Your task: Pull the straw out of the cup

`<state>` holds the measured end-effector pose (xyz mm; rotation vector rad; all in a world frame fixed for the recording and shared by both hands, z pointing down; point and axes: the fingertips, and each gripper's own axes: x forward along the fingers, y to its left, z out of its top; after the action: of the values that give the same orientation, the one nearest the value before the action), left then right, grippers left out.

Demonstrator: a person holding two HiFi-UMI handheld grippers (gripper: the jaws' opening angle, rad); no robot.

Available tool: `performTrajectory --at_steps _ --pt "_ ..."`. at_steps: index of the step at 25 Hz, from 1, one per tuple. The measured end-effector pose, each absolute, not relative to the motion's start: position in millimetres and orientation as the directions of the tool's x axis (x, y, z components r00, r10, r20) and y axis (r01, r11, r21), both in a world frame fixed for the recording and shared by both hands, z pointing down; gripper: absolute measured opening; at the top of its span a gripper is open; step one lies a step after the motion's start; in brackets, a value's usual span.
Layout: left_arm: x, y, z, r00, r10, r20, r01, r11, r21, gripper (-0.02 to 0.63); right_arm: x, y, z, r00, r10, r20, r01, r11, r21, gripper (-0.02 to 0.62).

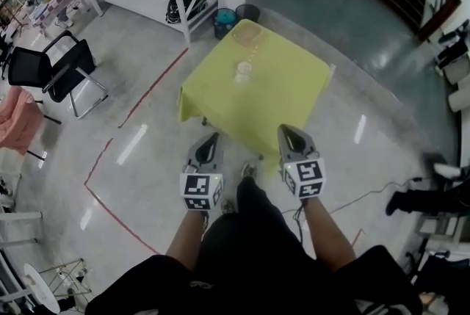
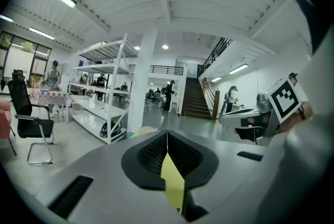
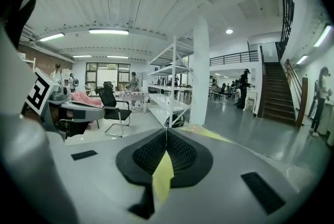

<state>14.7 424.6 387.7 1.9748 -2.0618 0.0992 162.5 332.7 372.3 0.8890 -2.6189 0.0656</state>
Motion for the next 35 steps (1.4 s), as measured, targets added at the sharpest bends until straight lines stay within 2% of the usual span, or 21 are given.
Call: performTrajectory --at_steps 9,19,22,35 --pt "10 333 401 0.006 -0.954 0.3 -0.992 0.031 0.118 0.044 148 250 397 -0.73 -0.572 0.375 -0.607 0.794 0.028 0.017" --pt "0 231 433 -0.012 -0.915 0.404 -0.995 0.052 0.088 0.044 119 158 430 -0.78 -0.47 0.413 -0.534 0.844 -0.048 0.017" --pt "-4 217 443 -0.032 -0.905 0.423 -0.995 0.068 0.07 0.044 112 148 444 -0.796 -0.423 0.432 -0.5 0.863 -0.076 0.017" --pt "-22 177 463 -0.045 -0.876 0.481 -0.993 0.091 0.073 0.044 92 98 485 -0.797 -0.391 0.461 -0.504 0.851 -0.149 0.017"
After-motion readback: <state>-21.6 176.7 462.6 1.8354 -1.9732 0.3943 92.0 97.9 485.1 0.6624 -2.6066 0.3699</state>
